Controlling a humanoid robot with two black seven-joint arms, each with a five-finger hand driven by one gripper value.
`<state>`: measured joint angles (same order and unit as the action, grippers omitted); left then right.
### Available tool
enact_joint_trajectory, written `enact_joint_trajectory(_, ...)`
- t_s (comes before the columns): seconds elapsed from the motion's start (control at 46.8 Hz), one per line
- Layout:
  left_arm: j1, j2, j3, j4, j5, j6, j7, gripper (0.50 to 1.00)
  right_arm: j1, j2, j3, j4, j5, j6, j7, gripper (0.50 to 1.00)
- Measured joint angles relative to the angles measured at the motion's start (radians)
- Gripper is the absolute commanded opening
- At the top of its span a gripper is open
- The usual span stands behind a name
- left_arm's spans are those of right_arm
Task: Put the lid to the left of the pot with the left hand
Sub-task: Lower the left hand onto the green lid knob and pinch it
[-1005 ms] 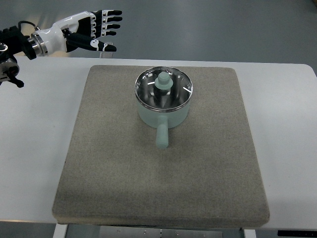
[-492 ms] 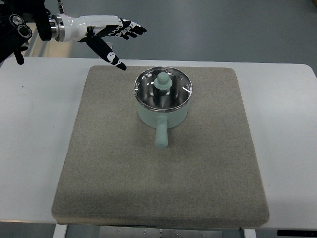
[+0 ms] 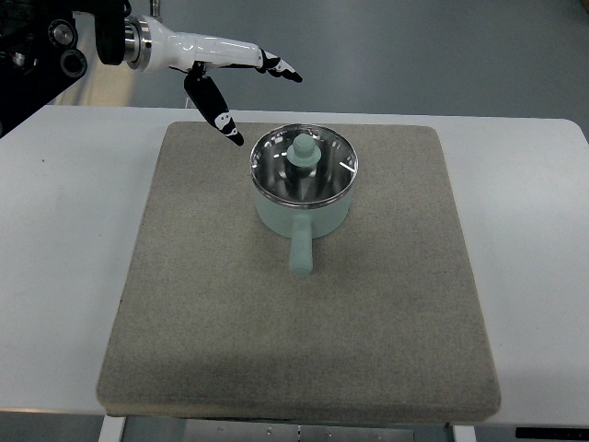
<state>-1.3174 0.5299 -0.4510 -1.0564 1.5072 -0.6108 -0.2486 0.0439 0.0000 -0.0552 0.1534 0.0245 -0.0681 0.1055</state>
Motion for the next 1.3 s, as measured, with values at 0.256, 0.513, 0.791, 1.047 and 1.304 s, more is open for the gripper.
enact_joint_trajectory(0.256,-0.151,-0.055,0.232,0.015,0.043,0.000,0.004,0.990,0.001,0.000,0.000,0.000,0.000,0.001,0.000,0.921)
enact_joint_trajectory(0.513,-0.161,-0.130,0.262,0.041,0.045,0.000,0.010,0.988,-0.001,0.000,0.000,0.000,0.000,0.001,0.000,0.921)
enact_joint_trajectory(0.791,-0.170,-0.204,0.264,0.112,0.063,0.000,0.019,0.977,0.000,0.000,0.000,0.000,0.000,0.001,0.000,0.921)
enact_joint_trajectory(1.047,-0.166,-0.241,0.263,0.142,0.087,0.000,0.019,0.943,0.000,0.000,0.000,0.000,0.000,0.001,0.000,0.921)
enact_joint_trajectory(1.304,-0.154,-0.255,0.263,0.168,0.124,0.000,0.020,0.874,0.000,0.000,0.000,0.000,0.000,0.001,0.000,0.923)
